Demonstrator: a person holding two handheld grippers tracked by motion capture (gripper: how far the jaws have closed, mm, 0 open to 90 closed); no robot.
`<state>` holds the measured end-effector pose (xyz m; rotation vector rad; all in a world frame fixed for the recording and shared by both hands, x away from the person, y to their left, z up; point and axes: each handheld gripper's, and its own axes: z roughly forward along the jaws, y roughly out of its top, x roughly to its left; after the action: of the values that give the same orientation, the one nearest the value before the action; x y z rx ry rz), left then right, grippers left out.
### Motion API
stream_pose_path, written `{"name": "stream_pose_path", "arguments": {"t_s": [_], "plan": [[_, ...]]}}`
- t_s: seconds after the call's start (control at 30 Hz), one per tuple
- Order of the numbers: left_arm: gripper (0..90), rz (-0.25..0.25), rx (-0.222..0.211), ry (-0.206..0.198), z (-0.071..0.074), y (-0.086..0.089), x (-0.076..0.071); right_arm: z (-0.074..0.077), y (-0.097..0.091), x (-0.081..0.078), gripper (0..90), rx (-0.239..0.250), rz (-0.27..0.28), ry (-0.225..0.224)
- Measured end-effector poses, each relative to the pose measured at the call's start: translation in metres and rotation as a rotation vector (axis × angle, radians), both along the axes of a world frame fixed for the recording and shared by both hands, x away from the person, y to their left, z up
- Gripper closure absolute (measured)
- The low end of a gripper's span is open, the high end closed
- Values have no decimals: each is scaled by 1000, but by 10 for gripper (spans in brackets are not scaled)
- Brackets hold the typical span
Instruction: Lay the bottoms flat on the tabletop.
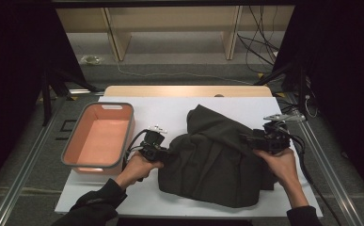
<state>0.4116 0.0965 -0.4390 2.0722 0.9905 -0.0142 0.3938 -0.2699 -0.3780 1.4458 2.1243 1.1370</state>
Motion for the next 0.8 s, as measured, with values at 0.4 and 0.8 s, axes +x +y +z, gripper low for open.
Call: {"name": "stream_pose_path", "arguments": {"t_s": [0.4, 0.8], "plan": [[842, -43, 3, 4, 0, -12, -8, -4, 35, 29, 262, -36, 85, 33], [843, -50, -16, -4, 5, -10, -8, -2, 31, 27, 882, -68, 54, 11]]}}
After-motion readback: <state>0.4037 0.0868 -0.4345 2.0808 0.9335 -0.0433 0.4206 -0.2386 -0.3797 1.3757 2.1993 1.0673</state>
